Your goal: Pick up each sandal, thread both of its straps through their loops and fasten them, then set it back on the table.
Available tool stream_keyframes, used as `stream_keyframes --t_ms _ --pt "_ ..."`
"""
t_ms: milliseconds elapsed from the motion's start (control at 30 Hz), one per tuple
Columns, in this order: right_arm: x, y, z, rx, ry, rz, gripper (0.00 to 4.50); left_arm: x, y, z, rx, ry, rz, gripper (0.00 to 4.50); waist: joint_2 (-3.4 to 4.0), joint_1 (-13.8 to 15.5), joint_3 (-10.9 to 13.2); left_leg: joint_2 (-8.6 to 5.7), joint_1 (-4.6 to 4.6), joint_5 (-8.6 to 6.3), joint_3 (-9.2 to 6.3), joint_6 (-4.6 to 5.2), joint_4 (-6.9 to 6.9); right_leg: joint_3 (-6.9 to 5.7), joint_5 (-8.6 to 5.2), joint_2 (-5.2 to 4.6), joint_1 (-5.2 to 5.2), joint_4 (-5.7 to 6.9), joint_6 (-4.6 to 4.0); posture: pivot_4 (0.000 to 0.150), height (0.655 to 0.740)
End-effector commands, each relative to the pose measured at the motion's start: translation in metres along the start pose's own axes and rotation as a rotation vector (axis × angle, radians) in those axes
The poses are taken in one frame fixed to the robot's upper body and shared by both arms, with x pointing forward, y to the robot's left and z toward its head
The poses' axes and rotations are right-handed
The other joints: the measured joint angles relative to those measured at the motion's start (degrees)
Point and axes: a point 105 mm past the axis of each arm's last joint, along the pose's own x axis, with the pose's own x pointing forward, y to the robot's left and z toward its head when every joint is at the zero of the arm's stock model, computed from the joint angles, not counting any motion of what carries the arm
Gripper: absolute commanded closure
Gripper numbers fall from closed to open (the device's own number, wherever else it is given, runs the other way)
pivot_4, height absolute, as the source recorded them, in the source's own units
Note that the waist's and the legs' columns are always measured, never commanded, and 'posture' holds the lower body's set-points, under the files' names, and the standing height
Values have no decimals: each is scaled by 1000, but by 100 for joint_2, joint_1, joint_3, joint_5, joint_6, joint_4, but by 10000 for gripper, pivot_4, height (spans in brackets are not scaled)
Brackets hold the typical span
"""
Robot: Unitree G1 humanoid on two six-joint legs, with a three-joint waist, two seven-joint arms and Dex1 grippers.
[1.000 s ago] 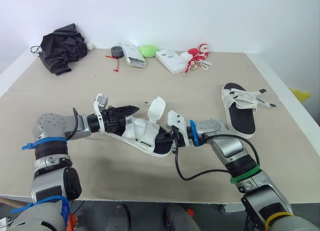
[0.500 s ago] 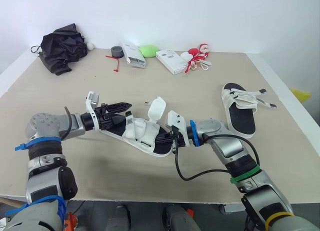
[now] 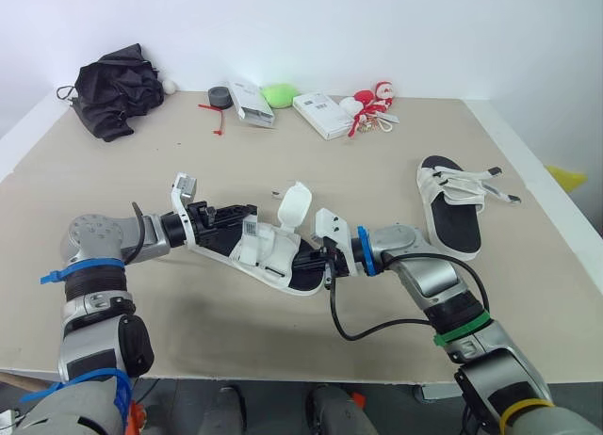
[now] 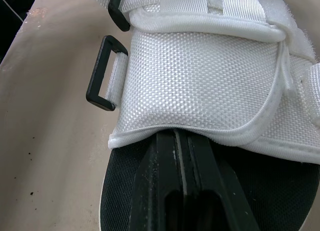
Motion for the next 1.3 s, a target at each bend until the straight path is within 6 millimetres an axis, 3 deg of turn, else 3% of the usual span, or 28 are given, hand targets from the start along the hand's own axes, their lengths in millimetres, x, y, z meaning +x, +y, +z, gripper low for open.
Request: stream_keyframes --t_ms 33,233,333,533,700,867,1100,1300 --pt "4 6 -27 74 82 17 45000 -3 -23 9 98 -12 -60 44067 0 0 0 0 0 0 0 0 0 0 0 0 0 0 0 1500 7380" --pt "4 5 -26 74 84 19 45000 -6 -87 -1 310 102 -300 44067 -2 -2 2 0 -4 -1 0 -4 -1 1 0 0 -3 -1 0 1500 7380" --pt "5 4 -25 71 82 20 45000 -3 -99 -2 348 140 -347 44067 -1 -6 2 0 -3 -1 0 -5 -1 0 -1 0 -4 -2 -1 1500 7380" --pt "6 3 -23 68 75 18 45000 15 -65 0 351 169 -209 44067 -1 -6 2 0 -2 -1 1 -4 -1 1 -1 1 -4 -2 -2 1500 7380" --pt "5 4 -23 74 72 13 45000 35 -35 14 319 129 -100 44067 -1 -5 3 0 -7 -1 1 -3 -1 0 -2 2 -8 -3 -2 1500 7380" --pt "5 6 -24 79 70 10 45000 49 -18 18 319 129 -46 44067 -1 -4 3 0 -11 -1 1 -3 -1 0 -3 2 -10 -5 -1 1500 7380" --pt "4 7 -25 84 70 4 45000 52 -8 19 323 147 -17 44067 0 -8 3 0 -20 -2 1 -2 -3 -1 -5 3 -19 -5 -1 1500 7380" --pt "5 9 -26 86 71 8 45000 45 24 6 366 223 113 44067 0 -8 3 0 -20 -2 0 -2 -3 -1 -5 2 -18 -5 0 1500 7380"
